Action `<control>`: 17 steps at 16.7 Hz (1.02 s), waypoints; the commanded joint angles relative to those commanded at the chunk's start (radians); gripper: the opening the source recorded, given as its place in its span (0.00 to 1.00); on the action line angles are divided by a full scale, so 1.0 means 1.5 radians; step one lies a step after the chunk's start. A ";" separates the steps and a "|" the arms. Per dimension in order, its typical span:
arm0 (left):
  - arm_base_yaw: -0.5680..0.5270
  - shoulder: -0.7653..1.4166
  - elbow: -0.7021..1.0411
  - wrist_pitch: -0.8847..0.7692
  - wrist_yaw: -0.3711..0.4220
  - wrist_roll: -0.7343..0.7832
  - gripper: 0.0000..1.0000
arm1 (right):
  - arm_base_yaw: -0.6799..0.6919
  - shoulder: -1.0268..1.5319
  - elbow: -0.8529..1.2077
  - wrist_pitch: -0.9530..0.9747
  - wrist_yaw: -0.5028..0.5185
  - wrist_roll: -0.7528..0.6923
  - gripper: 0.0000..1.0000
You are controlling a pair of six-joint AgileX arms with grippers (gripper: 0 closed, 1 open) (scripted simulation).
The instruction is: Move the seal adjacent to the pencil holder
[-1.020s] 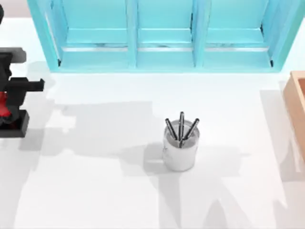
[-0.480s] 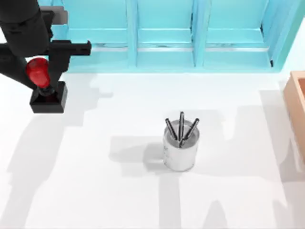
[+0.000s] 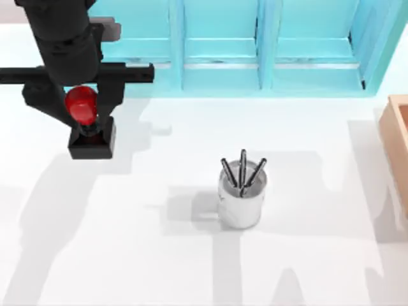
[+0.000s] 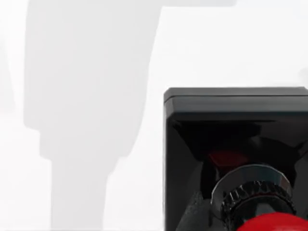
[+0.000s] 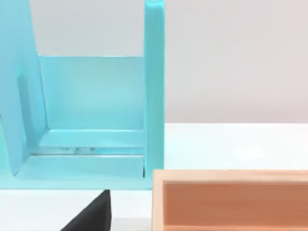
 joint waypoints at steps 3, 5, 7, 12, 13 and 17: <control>-0.095 0.010 -0.013 0.024 0.000 -0.092 0.00 | 0.000 0.000 0.000 0.000 0.000 0.000 1.00; -0.161 0.015 -0.023 0.042 0.000 -0.156 0.00 | 0.000 0.000 0.000 0.000 0.000 0.000 1.00; -0.204 0.018 -0.031 0.055 0.000 -0.199 0.00 | 0.000 0.000 0.000 0.000 0.000 0.000 1.00; -0.217 0.015 -0.034 0.060 0.000 -0.212 0.00 | 0.000 0.000 0.000 0.000 0.000 0.000 1.00; -0.216 0.015 -0.037 0.063 0.000 -0.212 0.00 | 0.000 0.000 0.000 0.000 0.000 0.000 1.00; -0.218 0.015 -0.062 0.086 0.000 -0.212 0.00 | 0.000 0.000 0.000 0.000 0.000 0.000 1.00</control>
